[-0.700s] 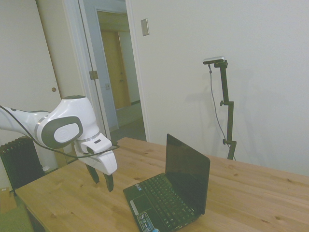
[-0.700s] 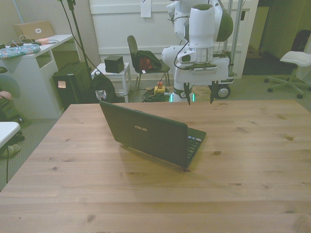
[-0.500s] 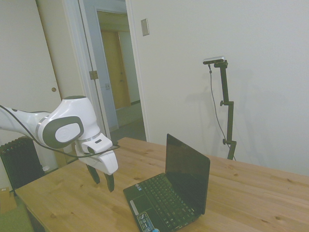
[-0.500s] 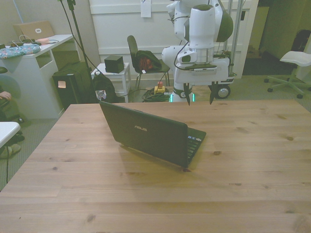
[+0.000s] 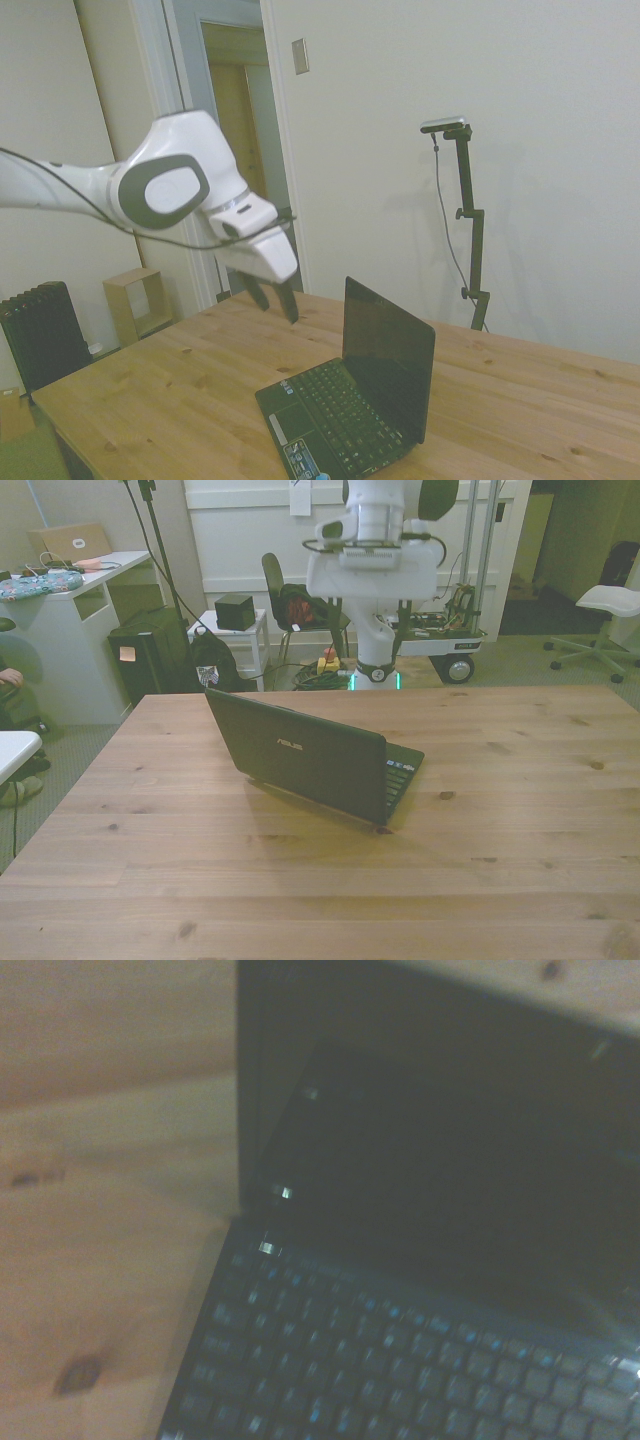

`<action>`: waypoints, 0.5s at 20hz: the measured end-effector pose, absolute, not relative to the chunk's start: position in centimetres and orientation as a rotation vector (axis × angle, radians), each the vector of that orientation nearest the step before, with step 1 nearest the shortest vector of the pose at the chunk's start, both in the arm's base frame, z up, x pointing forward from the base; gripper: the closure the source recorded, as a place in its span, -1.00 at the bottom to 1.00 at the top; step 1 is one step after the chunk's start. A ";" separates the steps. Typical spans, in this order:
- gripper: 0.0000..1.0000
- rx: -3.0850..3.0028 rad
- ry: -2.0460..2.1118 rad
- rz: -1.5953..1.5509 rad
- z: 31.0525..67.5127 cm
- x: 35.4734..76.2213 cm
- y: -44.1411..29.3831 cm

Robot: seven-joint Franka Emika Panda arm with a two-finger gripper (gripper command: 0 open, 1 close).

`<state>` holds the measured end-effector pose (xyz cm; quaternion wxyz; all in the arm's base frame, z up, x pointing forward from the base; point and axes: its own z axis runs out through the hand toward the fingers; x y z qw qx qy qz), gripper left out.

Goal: Close the laptop

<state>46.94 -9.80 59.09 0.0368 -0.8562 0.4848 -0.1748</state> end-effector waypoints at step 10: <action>-1.00 -2.436 1.766 -0.563 63.4 55.8 -22.7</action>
